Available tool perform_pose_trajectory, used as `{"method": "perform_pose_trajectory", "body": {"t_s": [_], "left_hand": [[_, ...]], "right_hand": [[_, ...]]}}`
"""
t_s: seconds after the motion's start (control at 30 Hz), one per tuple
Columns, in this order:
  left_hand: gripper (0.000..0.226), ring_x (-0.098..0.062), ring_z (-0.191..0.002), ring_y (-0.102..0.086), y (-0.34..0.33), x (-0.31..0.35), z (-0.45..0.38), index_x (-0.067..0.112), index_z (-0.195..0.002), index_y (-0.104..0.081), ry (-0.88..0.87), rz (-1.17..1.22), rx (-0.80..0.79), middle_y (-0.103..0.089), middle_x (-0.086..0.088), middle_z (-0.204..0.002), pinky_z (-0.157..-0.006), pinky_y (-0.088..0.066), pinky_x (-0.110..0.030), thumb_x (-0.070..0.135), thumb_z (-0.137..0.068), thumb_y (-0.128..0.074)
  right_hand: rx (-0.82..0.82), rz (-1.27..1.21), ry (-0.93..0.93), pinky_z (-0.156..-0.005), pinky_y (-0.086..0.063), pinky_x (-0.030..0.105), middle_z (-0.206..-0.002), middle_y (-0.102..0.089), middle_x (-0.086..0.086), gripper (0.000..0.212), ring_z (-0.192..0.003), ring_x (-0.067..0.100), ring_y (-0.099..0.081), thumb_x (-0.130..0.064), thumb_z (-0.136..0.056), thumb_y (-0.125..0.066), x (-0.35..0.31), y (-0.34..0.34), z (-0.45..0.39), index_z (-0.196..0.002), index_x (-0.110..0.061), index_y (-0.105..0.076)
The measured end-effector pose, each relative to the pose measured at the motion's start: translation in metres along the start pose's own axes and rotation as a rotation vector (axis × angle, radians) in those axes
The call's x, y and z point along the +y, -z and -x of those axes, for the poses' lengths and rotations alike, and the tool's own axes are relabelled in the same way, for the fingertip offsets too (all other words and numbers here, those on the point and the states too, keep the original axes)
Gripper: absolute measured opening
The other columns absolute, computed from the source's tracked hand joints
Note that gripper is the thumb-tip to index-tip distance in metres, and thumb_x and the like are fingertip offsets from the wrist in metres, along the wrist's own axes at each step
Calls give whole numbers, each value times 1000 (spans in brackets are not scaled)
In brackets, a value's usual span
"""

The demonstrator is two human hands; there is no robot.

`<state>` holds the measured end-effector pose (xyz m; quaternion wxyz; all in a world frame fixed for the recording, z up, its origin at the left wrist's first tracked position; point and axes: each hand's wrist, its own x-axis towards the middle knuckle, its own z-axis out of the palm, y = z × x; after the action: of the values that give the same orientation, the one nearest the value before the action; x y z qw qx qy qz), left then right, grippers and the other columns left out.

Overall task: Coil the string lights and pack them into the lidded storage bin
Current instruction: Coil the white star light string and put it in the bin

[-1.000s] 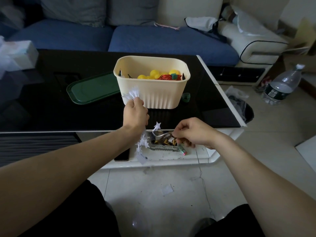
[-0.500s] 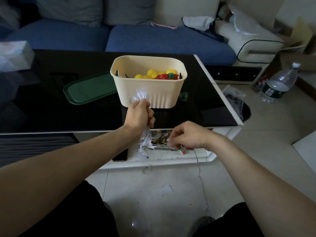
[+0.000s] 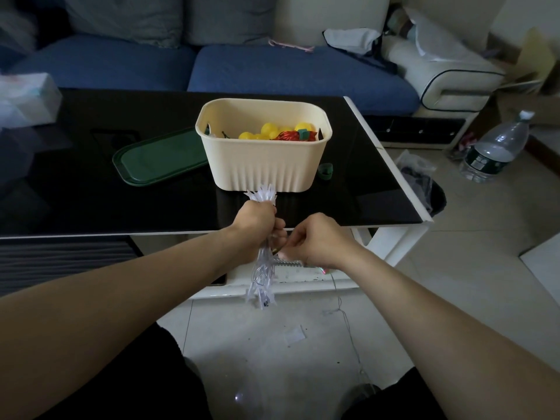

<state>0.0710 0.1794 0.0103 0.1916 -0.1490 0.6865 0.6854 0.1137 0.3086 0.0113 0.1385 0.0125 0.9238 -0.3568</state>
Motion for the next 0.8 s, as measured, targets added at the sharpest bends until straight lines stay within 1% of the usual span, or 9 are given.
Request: {"method": "perform_pose_trajectory", "body": {"t_s": [0.07,0.13,0.2,0.27,0.4,0.5,0.57,0.67,0.8], "left_hand": [[22,-25,-53,-53,3,-1,-4,5,-85,-49,16,-7,40,-54,-10,-68,-64,-53,-40,6,-101,-35],[18,-22,-55,-54,5,-4,-8,2,-89,-50,3,-91,55,-55,-7,-68,-60,-50,-32,6,-100,-36],[16,-17,-55,-52,6,-8,-8,5,-90,-52,-34,-243,14,-53,-5,-67,-50,-46,-22,8,-99,-40],[25,-14,-51,-48,7,-10,-5,7,-76,-52,-40,-398,-38,-50,-3,-64,-41,-41,-16,6,-98,-41],[27,-26,-47,-51,10,-8,3,3,-62,-50,29,-516,-154,-54,-16,-48,-43,-36,-23,-2,-85,-36],[27,-23,-45,-55,15,-6,0,1,-73,-60,9,-607,-166,-59,-17,-61,-45,-41,-24,2,-92,-40],[27,-26,-54,-57,16,-5,-3,0,-79,-65,11,-589,-156,-62,-18,-69,-49,-41,-27,5,-94,-42],[32,-17,-34,-40,17,-1,-4,7,-68,-53,-22,-456,-119,-49,-9,-52,-41,-30,-19,11,-96,-40],[30,-12,-30,-28,19,5,-4,13,-68,-42,-89,-204,-99,-37,-4,-53,-38,-23,-16,11,-97,-37]], "right_hand": [[65,-41,-19,-42,-37,11,-51,-61,-9,14,-40,-5,-51,-18,-74,-82,-6,-8,-1,-76,-13,-70],[121,-54,-1,-41,-37,10,-55,-64,-5,25,-43,-1,-54,-22,-73,-84,-12,-13,-1,-67,-18,-60],[152,-35,51,-51,-49,20,-61,-66,-1,36,-54,7,-60,-25,-70,-88,-16,-19,-3,-59,-20,-54],[163,13,71,-60,-56,31,-66,-68,3,43,-61,14,-62,-25,-64,-91,-18,-23,-6,-54,-22,-50],[88,1,107,-57,-54,27,-63,-72,4,44,-62,15,-69,-25,-60,-93,-17,-21,-9,-51,-20,-50],[-2,-107,128,-54,-44,22,-61,-66,-3,47,-54,7,-56,-32,-57,-96,-14,-11,-7,-57,-21,-51],[-63,-161,127,-57,-42,22,-67,-60,-6,49,-57,4,-51,-35,-57,-97,-11,-4,-6,-68,-18,-52],[-159,-220,123,-66,-48,26,-77,-63,-6,44,-68,6,-56,-26,-61,-96,-5,6,-4,-85,-14,-62],[-249,-340,150,-80,-57,42,-83,-69,1,35,-78,17,-63,-12,-71,-89,10,14,-2,-101,-12,-71]]}}
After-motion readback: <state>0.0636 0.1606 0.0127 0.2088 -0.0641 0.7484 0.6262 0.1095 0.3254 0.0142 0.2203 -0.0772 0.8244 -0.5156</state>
